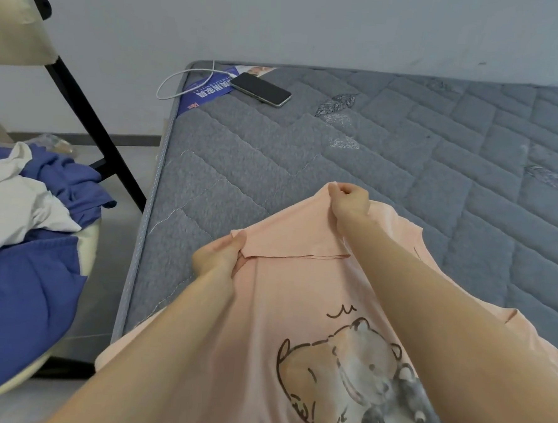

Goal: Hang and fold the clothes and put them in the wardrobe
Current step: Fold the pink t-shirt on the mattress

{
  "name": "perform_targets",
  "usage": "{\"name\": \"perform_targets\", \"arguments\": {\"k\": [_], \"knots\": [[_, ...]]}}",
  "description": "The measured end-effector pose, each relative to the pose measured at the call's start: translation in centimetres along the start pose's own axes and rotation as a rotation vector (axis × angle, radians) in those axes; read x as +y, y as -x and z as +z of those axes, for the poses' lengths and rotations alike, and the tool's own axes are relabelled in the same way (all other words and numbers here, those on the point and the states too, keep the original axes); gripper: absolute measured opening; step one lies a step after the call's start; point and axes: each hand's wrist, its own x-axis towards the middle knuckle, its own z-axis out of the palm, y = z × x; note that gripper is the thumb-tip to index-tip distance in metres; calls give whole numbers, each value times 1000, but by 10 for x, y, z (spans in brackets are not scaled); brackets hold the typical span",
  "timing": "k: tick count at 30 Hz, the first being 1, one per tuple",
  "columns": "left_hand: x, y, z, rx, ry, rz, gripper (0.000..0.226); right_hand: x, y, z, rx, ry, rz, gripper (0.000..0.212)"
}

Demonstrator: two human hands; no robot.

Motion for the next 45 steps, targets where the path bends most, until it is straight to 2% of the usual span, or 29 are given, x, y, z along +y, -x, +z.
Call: {"name": "perform_targets", "arguments": {"k": [4, 7, 10, 13, 16, 19, 24, 32, 39, 42, 45], "knots": [[-1, 0, -5, -34, 18, 7, 29, 1, 4, 2, 20, 63, 19, 21], [0, 5, -10, -107, 26, 13, 34, -2, 6, -6, -99, 13, -17, 24], [-3, 13, -16, -136, -25, 51, 33, -1, 17, -18, -206, 84, -35, 42], [-4, 19, -22, -52, -197, 147, 30, 11, 36, -31, -224, 191, -122, 52], [2, 32, -28, -3, -411, 236, 30, 19, 54, -47, -200, 193, -145, 49], [12, 52, -29, -99, -516, 307, 26, 19, 70, -69, -219, 39, -82, 42], [19, 94, -24, -253, -608, 397, 34, 20, 102, -120, -223, -36, -122, 32], [-16, 187, -10, -546, -747, 581, 22, 62, 157, -237, -85, 45, -153, 31], [-92, 253, 10, -772, -915, 725, 25, 147, 198, -326, 175, 107, 54, 31], [-129, 273, 10, -883, -946, 696, 29, 182, 208, -339, 209, 108, 186, 11], [-158, 282, 5, -977, -1053, 707, 34, 206, 212, -337, 199, 154, 257, 36]]}}
